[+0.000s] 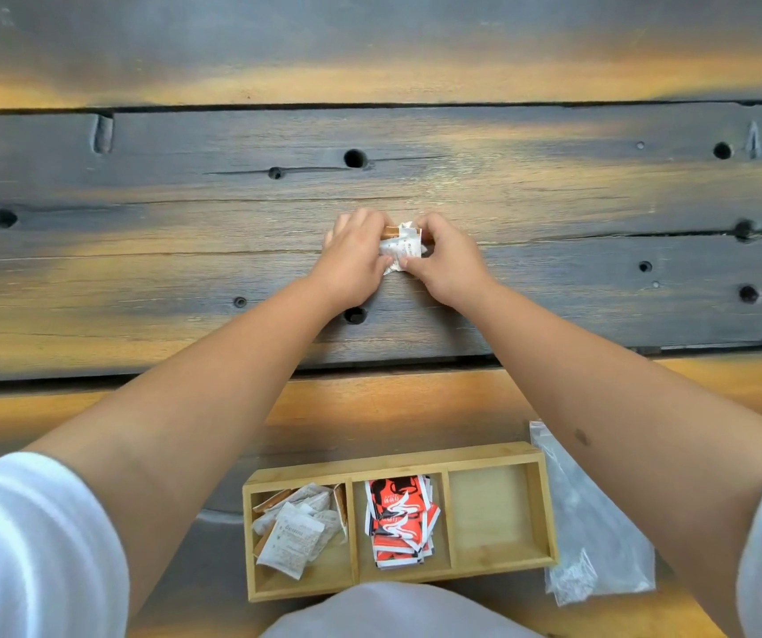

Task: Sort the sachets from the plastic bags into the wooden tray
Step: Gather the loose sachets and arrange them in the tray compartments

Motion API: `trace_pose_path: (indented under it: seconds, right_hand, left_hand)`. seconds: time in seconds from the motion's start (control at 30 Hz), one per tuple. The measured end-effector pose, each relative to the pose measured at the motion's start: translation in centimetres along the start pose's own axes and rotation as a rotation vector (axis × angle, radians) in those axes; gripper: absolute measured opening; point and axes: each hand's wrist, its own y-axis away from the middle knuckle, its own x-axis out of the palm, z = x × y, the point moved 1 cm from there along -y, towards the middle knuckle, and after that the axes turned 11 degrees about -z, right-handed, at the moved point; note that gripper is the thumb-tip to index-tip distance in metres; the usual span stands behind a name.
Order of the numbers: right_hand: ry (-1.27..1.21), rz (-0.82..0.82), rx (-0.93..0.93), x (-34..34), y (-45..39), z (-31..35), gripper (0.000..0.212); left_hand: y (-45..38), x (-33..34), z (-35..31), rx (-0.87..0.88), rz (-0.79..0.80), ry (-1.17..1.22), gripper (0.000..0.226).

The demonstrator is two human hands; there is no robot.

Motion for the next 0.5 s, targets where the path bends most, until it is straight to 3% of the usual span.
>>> trace_pose_path:
  seconds: [0.13,0.3,0.5]
  right_hand:
    - [0.011,0.031,0.012,0.1,1.5,0.3,0.057]
    - [0.063,0.091,-0.124,-0.8,4.1,1.6,0.032]
    - [0.008,0.109,-0.132,-1.1,8.9,3.3,0.023]
  left_hand:
    - [1.6,-0.4,-0.4,0.021,0.012,0.082,0.034]
    - [4.2,-2.6,-0.8,0.014,0.053,0.194,0.037]
    - [9.3,-5.9,-0.6,-0.06,0.099,0.205,0.027]
